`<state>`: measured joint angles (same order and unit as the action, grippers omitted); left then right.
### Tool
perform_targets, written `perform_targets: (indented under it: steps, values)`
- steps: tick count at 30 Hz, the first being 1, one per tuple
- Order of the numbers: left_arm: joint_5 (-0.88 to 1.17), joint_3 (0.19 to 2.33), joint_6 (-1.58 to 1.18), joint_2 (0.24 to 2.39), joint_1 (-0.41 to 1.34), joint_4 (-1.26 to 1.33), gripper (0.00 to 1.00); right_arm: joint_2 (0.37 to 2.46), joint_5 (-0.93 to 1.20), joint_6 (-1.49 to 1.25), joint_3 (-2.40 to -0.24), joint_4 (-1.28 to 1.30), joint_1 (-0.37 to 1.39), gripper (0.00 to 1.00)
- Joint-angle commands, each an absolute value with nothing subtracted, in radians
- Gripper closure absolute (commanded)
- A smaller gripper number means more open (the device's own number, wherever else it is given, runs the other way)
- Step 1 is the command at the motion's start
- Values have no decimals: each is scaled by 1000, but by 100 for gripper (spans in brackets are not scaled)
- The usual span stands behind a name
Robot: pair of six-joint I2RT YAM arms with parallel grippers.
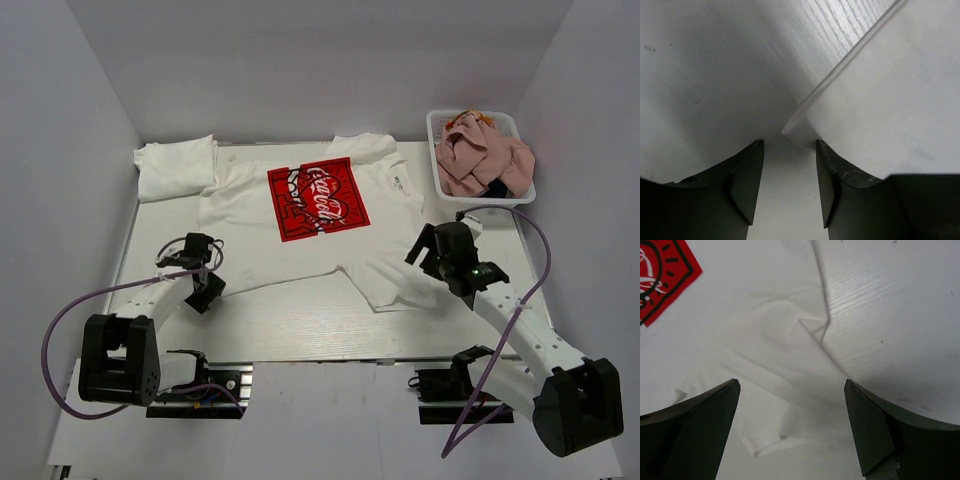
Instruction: Fold and stack the t-shirts
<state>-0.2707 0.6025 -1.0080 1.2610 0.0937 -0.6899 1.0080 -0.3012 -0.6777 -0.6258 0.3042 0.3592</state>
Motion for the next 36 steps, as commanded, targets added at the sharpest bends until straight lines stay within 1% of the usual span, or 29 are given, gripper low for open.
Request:
perform_targets:
  steps: [1, 8, 11, 13, 14, 15, 16, 17, 18, 21, 25, 26, 27, 29, 30, 32, 36]
  values:
    - [-262, 566, -1032, 1236, 91, -655, 44, 974, -344, -697, -652, 472, 353, 10]
    - [-299, 566, -1032, 1217, 91, -655, 44, 930, -259, -549, -649, 520, 356, 10]
    - [-308, 566, -1032, 1216, 81, -621, 43, 931, -180, -480, -655, 509, 359, 10]
    - [-319, 566, -1032, 1229, 81, -595, 43, 949, -176, -468, -661, 535, 362, 10]
    - [-305, 566, -1032, 1238, 81, -580, 45, 959, -181, -453, -681, 543, 364, 10]
    - [-295, 566, -1014, 1253, 81, -562, 50, 968, -178, -445, -690, 552, 362, 10]
    - [-295, 566, -1014, 1253, 81, -549, 75, 997, -172, -431, -693, 555, 365, 10]
    - [-282, 566, -1014, 1265, 81, -549, 91, 1005, -134, -408, -692, 549, 373, 10]
    - [-282, 566, -1014, 1275, 81, -549, 100, 1026, -121, -399, -692, 548, 377, 10]
    - [-294, 546, -1014, 1264, 81, -560, 100, 1087, -97, -388, -678, 525, 399, 10]
    - [-295, 528, -1014, 1215, 81, -560, 100, 1169, -181, -468, -657, 535, 403, 10]
    - [-295, 528, -1005, 1203, 81, -560, 100, 1190, -196, -524, -657, 535, 403, 10]
    - [-295, 516, -1005, 1192, 81, -560, 100, 1189, -250, -544, -644, 544, 403, 10]
    - [-295, 506, -982, 1172, 81, -548, 100, 1172, -288, -603, -629, 552, 397, 10]
    - [-295, 506, -982, 1161, 81, -548, 100, 1166, -357, -613, -627, 573, 393, 10]
    - [-295, 506, -969, 1161, 81, -548, 100, 1141, -383, -635, -626, 589, 397, 10]
    - [-295, 506, -960, 1161, 81, -548, 100, 1143, -364, -653, -608, 592, 373, 10]
